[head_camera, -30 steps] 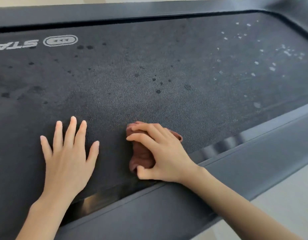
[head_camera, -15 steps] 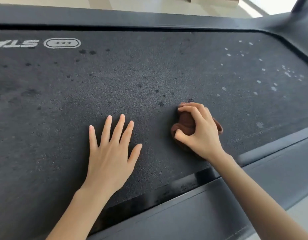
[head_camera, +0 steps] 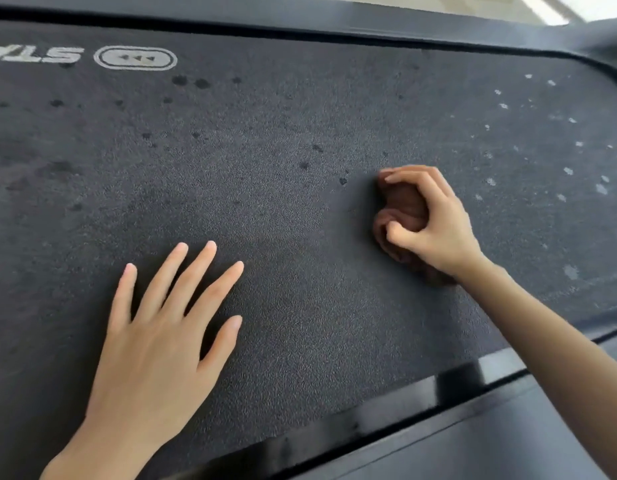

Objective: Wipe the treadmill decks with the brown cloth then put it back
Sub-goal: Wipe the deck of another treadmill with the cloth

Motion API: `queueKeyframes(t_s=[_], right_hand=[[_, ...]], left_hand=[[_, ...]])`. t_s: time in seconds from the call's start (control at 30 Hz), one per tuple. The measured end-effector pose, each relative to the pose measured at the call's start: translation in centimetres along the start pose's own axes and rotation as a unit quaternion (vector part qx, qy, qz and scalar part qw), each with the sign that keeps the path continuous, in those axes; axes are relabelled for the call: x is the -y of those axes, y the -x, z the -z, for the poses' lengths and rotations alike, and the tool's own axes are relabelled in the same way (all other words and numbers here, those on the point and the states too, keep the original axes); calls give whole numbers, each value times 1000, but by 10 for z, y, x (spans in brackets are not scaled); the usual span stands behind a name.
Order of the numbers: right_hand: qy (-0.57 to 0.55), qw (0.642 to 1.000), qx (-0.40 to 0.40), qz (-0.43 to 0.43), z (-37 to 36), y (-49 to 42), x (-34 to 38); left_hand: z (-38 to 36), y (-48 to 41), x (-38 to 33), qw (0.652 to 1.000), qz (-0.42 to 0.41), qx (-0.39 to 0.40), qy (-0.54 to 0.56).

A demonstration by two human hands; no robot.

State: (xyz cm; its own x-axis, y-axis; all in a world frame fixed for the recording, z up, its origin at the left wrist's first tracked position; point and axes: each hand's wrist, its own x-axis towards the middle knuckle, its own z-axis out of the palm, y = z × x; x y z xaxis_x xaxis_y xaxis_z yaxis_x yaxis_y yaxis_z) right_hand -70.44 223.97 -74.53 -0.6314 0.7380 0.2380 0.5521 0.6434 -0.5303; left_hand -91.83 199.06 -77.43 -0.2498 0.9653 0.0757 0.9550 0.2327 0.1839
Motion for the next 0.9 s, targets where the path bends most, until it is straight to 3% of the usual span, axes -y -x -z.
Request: queueKeyframes(t_s=[0.1, 0.2, 0.5, 0.57, 0.77, 0.9], right_hand=[[38, 996, -54, -61, -5, -23, -3], [34, 996, -59, -59, -10, -12, 11], [-15, 988, 55, 146, -38, 51, 67], [-29, 990, 39, 129, -35, 29, 58], [35, 995, -59, -67, -43, -57, 39], [40, 999, -29, -23, -55, -39, 65]], left_hand=[[0, 1, 1, 1000, 1, -1, 0], [1, 2, 0, 1000, 0, -1, -1], [3, 2, 1, 1000, 5, 13, 16], [5, 1, 2, 1000, 5, 16, 25], [6, 2, 1, 999, 15, 15, 36], [9, 1, 1, 998, 46, 19, 46]])
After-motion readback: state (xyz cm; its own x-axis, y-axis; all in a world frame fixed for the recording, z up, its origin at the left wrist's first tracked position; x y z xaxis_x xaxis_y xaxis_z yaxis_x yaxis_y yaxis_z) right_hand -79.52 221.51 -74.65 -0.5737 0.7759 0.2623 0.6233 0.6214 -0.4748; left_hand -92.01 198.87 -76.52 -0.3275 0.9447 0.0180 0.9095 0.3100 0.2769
